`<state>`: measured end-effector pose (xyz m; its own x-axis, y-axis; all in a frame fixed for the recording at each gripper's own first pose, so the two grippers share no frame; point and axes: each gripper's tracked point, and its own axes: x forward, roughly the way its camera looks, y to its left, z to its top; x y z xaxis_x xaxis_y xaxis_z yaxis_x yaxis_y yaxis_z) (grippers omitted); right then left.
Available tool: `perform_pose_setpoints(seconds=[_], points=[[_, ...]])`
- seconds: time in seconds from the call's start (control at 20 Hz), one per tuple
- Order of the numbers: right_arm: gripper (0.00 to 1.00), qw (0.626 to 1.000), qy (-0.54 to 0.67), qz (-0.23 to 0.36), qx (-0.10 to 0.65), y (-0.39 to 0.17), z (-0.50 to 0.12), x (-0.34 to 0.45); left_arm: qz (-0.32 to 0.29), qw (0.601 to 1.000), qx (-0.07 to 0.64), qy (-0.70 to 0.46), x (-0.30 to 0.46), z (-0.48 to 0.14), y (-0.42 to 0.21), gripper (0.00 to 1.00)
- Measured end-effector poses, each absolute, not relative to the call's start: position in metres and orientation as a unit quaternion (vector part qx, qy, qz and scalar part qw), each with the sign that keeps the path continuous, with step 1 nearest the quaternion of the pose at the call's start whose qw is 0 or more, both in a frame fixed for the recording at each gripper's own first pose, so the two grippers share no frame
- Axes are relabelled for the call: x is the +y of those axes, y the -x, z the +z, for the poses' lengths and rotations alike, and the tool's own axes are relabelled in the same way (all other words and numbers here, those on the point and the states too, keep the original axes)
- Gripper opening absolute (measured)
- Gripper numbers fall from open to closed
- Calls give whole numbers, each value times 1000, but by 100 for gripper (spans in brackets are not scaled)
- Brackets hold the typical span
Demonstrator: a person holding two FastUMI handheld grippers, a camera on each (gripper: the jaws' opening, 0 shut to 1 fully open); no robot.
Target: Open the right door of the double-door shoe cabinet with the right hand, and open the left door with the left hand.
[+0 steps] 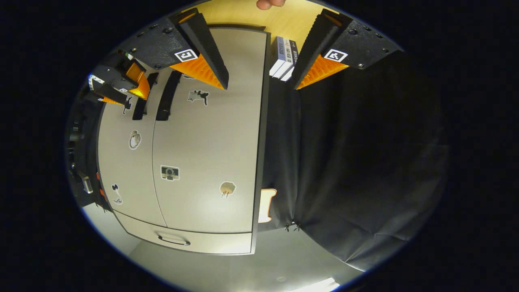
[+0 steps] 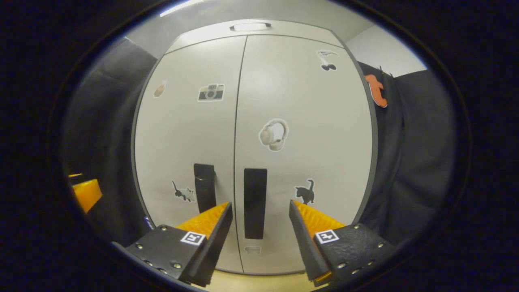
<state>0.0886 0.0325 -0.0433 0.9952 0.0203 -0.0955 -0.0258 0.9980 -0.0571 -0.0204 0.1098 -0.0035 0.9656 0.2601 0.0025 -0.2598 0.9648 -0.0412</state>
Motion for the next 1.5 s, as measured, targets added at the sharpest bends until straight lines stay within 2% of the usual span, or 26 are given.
perform_pose_setpoints(seconds=[0.05, 0.1, 0.25, 0.3, 0.45, 0.55, 0.65, 0.75, 0.95, 1.0, 1.25, 1.3, 1.5], points=[[83, 998, 34, 0, 51, -92, -46, 29, 137, 990, -2, 20, 114, -5, 22, 97], [69, 998, 35, 5, 53, -97, -49, 32, 143, 990, 0, 21, 118, -5, 24, 97], [67, 997, 44, 3, 58, -112, -56, 36, 155, 988, 6, 25, 128, -10, 26, 97], [50, 997, 46, 4, 56, -114, -54, 37, 159, 987, 8, 25, 131, -11, 27, 97], [47, 996, 63, 10, 59, -124, -60, 43, 168, 985, 14, 26, 139, -16, 29, 97], [33, 997, 58, -12, 56, -120, -58, 41, 173, 984, 19, 25, 144, -20, 32, 97], [33, 996, 67, -25, 50, -121, -59, 40, 178, 983, 23, 26, 148, -23, 35, 97], [27, 997, 41, -28, 56, -120, -61, 41, 180, 983, 27, 26, 152, -26, 39, 97], [27, 998, 17, -25, 58, -121, -59, 38, 175, 984, 30, 22, 151, -28, 46, 97], [15, 998, 8, -25, 50, -121, -61, 40, 171, 985, 31, 20, 149, -28, 47, 97], [15, 998, 12, -15, 52, -112, -60, 39, 164, 986, 33, 7, 150, -28, 57, 97], [15, 999, 8, -11, 51, -108, -60, 38, 163, 986, 34, 7, 151, -28, 59, 94], [15, 999, 3, 7, 46, -82, -58, 30, 151, 988, 39, 9, 144, -30, 65, 97]])
